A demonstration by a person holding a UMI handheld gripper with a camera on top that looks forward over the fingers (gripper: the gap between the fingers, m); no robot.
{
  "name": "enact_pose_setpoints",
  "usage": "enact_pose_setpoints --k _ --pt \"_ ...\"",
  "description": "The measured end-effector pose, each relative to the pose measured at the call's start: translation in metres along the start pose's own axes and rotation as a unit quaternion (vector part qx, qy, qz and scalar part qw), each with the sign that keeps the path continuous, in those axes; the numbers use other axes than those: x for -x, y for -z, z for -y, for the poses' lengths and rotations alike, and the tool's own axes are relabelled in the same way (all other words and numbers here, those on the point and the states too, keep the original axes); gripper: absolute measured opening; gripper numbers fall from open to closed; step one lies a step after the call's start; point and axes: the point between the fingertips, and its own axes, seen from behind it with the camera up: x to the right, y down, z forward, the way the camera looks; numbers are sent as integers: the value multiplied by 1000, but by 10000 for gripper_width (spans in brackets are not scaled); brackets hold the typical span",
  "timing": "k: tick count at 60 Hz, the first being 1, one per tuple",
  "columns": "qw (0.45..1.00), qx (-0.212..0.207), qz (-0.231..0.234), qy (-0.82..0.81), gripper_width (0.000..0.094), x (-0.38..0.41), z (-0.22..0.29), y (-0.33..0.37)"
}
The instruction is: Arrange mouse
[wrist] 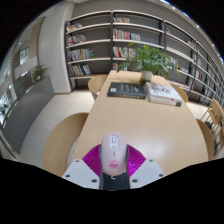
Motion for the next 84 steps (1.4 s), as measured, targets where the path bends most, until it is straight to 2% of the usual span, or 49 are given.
enact_pose_setpoints --k 7,15,19,29,30,35,36,49,56,69,84 --pt "999 46 -15 -1 295 -1 -54 -29" --pt "996 83 -20 -4 321 -7 -92 -47" --pt "997 73 -20 0 321 -6 -93 -48" --pt "997 81 -14 -8 467 -6 -91 -48" --pt "996 85 -14 -13 491 -6 -92 -47" --pt "995 97 -27 -29 861 -17 -87 -39" --pt "995 92 -30 -32 879 -19 -82 -35" --pt "999 6 -25 -43 865 -52 12 39" --pt "999 -27 -39 -26 865 -84 38 87" --pt "998 -47 -35 -21 862 -135 27 151" --pt "999 -36 -26 -13 862 -182 -18 183"
